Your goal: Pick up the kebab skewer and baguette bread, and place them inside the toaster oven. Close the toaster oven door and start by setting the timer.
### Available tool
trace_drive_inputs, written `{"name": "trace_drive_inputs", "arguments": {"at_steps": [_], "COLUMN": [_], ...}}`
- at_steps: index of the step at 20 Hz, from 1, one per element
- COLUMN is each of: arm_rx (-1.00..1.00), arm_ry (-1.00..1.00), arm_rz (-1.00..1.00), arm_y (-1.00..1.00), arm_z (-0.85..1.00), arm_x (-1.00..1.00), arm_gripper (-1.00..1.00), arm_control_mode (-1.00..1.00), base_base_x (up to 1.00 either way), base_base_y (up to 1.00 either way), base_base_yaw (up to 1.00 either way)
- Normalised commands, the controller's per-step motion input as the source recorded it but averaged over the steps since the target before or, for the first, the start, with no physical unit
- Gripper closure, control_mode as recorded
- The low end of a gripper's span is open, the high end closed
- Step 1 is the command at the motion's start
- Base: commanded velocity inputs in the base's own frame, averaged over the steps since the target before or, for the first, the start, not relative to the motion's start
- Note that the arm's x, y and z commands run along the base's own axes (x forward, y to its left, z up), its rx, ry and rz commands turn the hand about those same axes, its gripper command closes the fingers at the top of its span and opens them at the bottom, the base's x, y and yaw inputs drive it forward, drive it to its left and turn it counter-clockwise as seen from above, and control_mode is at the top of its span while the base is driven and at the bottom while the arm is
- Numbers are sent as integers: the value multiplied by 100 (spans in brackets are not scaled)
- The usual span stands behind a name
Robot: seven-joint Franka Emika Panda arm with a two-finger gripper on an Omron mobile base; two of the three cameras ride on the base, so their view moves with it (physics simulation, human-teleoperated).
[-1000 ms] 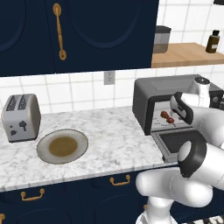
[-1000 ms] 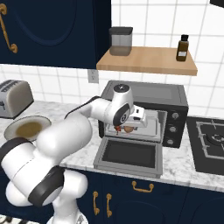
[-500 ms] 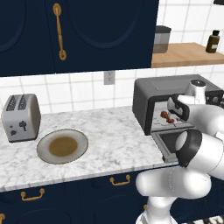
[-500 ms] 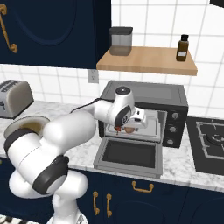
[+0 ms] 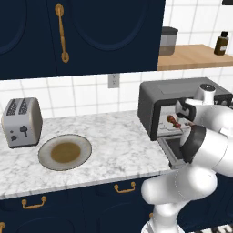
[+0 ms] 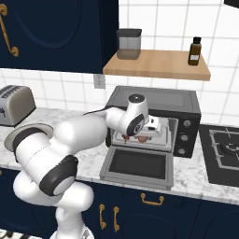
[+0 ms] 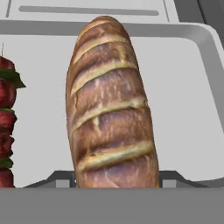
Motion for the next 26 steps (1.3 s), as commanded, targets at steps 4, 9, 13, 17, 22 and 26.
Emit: {"name": "trace_drive_inputs", "arguments": {"at_steps": [4,9,13,17,22,26], "arm_rx": [0,0,0,0,0,0], "arm_ry": [0,0,0,0,-4,-4], "arm_rz": [0,0,0,0,0,0], "arm_y": [-1,0,0,0,-2,-1], "arm_z": [0,-6,-9,-6,1,12], "arm_x": [22,1,0,0,-3,-23], "arm_gripper": [100,100,-100,-100,-100,-100], "arm_control_mode": [-100,-100,-100,-100,-100,-100], "base_base_x": [0,0,0,0,0,0], "base_base_y": [0,0,0,0,0,0], "base_base_yaw": [0,0,0,0,0,0]}}
